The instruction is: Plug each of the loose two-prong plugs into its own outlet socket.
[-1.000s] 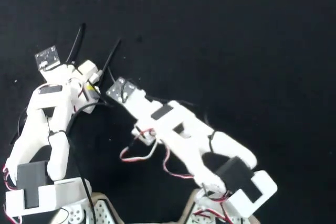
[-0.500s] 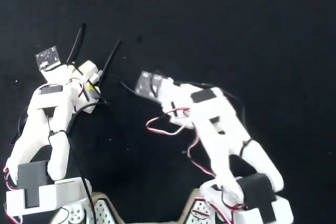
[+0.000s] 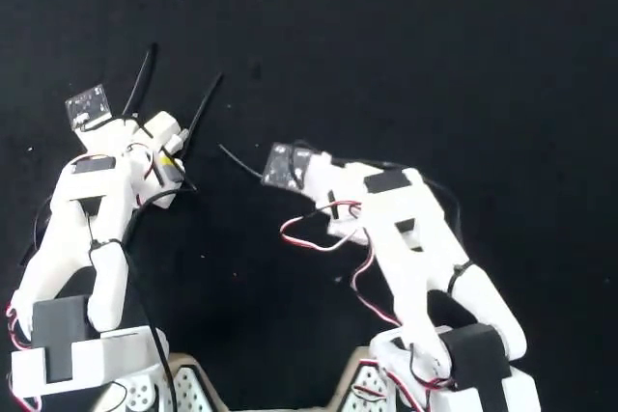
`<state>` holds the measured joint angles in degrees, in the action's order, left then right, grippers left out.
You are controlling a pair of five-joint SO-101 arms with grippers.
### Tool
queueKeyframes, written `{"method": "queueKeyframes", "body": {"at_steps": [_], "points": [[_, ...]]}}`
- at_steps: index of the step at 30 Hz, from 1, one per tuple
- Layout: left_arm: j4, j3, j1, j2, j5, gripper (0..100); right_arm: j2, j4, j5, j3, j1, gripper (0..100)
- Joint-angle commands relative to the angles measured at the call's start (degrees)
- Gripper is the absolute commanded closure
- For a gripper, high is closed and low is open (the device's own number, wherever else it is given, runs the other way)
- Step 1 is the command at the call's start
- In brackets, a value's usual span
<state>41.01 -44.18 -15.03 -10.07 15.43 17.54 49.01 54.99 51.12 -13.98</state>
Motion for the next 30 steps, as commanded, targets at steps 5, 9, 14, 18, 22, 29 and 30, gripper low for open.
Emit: {"method": "queueKeyframes", "body": {"at_steps": [5, 9, 14, 18, 22, 29, 30], "points": [[-0.2, -0.3, -1.3, -0.5, 0.4, 75, 5.9, 4.8, -17.8, -6.4, 8.1, 79.8], [-0.3, -0.3, -1.3, -0.5, 0.4, 75, 4.8, 9.8, -25.1, -7.4, 12.4, 88.4], [-0.2, -0.3, -1.3, -0.6, 0.4, 75, -3.9, 5.7, -32.5, -8.1, 12.5, 91.7], [-0.1, -0.3, -1.3, -0.6, 0.4, 75, -11.7, 0.9, -35.7, -11.5, 12.5, 91.7], [-0.1, -0.2, -1.3, -0.6, 0.4, 75, -15.2, 0.9, -36.2, -16.8, 10.9, 91.7], [-0.1, -0.2, -1.3, -0.6, 0.4, 75, -17.0, -2.5, -44.3, -21.5, 4.7, 91.7], [-0.1, -0.2, -1.4, -0.6, 0.4, 75, -16.9, -2.4, -45.4, -22.1, 4.2, 91.7]]}}
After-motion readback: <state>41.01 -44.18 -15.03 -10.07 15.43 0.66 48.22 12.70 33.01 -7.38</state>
